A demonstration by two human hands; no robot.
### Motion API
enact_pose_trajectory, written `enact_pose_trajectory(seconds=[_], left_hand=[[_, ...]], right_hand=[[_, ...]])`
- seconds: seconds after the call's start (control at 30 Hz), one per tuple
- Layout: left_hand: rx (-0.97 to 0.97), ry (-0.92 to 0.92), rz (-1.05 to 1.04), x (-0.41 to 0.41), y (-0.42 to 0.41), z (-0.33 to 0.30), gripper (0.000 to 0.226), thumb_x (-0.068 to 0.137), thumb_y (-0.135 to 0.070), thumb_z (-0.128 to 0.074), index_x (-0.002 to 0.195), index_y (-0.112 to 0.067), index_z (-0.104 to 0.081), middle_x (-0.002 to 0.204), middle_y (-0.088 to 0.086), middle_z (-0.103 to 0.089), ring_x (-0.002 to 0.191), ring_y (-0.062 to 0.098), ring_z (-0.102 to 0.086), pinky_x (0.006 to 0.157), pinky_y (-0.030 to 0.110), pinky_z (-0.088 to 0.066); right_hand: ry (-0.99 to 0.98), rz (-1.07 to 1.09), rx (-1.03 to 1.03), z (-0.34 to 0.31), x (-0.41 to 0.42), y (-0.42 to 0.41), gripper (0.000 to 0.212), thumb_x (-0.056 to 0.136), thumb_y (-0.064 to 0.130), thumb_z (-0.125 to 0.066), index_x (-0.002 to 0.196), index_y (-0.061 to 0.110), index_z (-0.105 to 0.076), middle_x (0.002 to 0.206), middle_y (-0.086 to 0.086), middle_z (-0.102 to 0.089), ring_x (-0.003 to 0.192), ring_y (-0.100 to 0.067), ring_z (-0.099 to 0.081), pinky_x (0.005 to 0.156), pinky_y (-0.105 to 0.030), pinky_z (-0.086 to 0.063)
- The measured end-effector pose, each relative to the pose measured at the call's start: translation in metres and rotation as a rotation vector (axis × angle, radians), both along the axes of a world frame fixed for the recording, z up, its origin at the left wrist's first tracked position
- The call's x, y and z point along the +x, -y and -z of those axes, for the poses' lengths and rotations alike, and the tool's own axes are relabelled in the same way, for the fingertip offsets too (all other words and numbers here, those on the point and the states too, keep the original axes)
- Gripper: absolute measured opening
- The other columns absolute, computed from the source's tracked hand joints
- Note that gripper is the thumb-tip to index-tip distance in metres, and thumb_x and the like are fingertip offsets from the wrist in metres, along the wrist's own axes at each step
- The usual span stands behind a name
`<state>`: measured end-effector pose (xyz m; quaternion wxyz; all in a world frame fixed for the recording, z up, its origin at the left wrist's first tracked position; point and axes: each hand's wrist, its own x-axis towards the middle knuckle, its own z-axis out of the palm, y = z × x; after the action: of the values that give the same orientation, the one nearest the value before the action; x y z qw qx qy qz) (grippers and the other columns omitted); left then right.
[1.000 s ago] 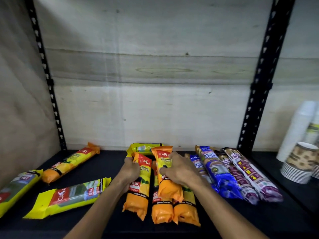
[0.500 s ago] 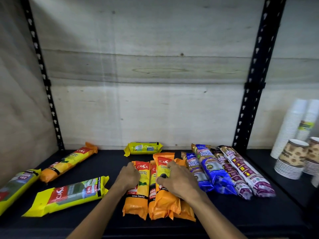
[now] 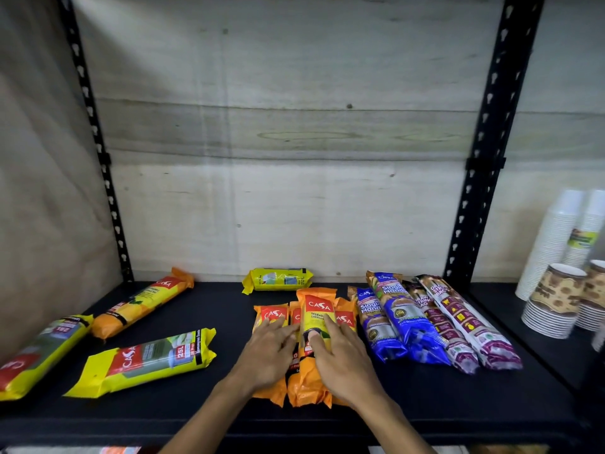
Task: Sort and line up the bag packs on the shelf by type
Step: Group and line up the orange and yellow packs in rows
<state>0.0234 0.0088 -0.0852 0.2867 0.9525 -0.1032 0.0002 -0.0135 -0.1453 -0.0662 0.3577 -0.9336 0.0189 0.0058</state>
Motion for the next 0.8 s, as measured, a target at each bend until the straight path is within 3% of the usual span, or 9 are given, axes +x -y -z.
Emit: enact_pose_trajectory(seconds=[0.27,0.8], left_hand=[[-0.002,-0.015,0.008,0.009,-0.001,0.006,0.048,0.103,-0.039,-0.035,0.15,-0.035,-0.03,0.164,-0.008,-0.012,0.152,0.02,0.004,0.122,0.053,-0.01],[-0.082,-0.028,-0.006,0.051,0.001,0.011,0.047,0.102,-0.041,-0.039,0.148,-0.038,-0.034,0.164,-0.009,-0.012,0.152,0.019,0.006,0.122,0.054,-0.008]], right_hand=[[0.015,-0.001,-0.011,0.005,0.009,-0.001,0.065,0.1,0.056,-0.033,0.158,0.032,-0.013,0.166,0.001,-0.012,0.153,-0.021,-0.005,0.122,-0.047,-0.017],[0.023,0.005,-0.02,0.001,0.048,0.001,0.064,0.101,0.051,-0.038,0.157,0.028,-0.018,0.165,0.0,-0.018,0.152,-0.021,-0.014,0.119,-0.05,-0.026]])
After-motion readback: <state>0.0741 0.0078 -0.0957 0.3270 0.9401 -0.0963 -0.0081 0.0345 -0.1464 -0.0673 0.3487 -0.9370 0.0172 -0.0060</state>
